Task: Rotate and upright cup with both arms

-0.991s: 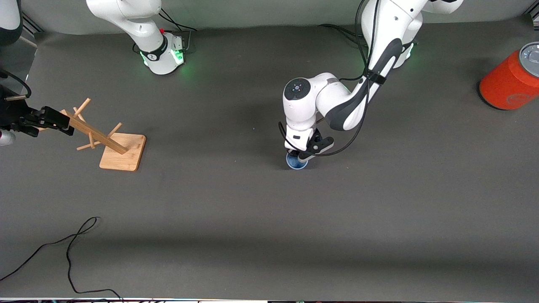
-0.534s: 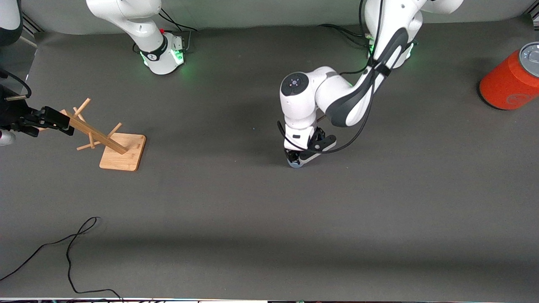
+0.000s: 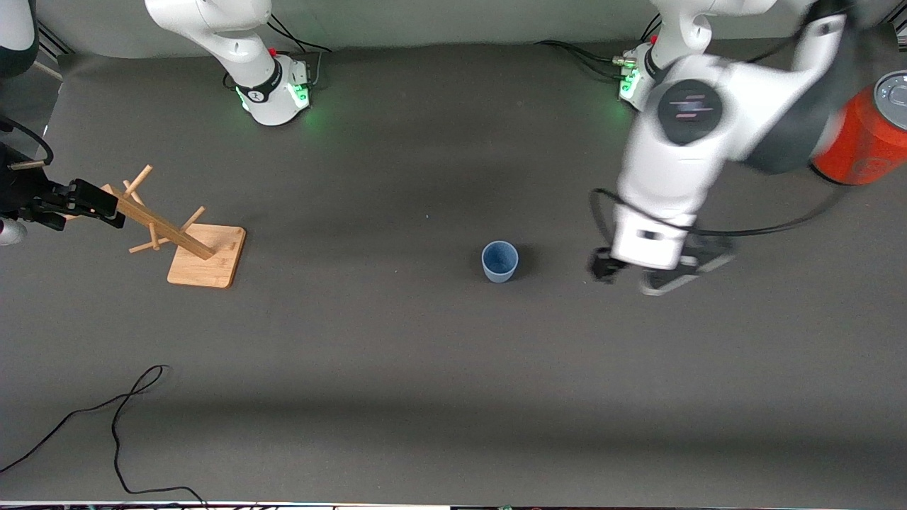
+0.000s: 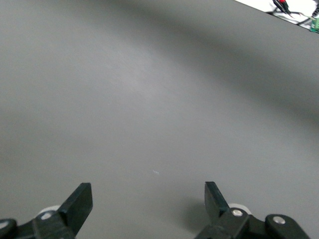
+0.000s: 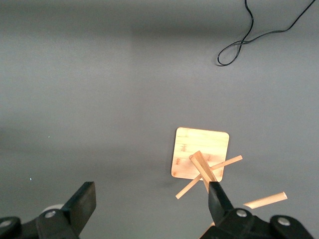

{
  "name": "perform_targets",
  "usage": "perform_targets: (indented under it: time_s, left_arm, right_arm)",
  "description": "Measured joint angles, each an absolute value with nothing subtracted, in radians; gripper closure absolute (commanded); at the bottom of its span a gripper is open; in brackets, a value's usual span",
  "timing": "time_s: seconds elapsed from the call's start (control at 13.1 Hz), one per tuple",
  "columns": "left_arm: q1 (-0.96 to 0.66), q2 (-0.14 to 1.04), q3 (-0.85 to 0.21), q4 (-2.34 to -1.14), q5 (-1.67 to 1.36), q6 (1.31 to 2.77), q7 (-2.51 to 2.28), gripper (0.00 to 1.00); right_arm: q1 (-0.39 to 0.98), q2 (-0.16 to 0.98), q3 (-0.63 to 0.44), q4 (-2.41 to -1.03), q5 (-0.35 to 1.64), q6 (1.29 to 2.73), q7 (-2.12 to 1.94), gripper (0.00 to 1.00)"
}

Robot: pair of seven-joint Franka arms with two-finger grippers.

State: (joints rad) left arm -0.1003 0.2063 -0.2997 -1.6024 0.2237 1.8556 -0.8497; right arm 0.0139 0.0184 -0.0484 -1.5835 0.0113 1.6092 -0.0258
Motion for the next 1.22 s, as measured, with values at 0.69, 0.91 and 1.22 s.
perform_targets:
  time_s: [0.69, 0.91, 1.22]
  left_arm:
    - [-0.071, 0.061, 0.045, -1.597, 0.056, 1.660, -0.243, 0.00]
    - [-0.094, 0.051, 0.051, -1.552, 0.054, 1.579, -0.238, 0.00]
    - [-0.110, 0.051, 0.087, -1.545, 0.044, 1.575, -0.199, 0.00]
  right_arm:
    - [0.014, 0.019, -0.048, -1.584, 0.011, 1.609, -0.026, 0.00]
    - [0.014, 0.019, -0.048, -1.584, 0.011, 1.609, -0.026, 0.00]
    - [0.014, 0.019, -0.048, -1.584, 0.011, 1.609, -0.026, 0.00]
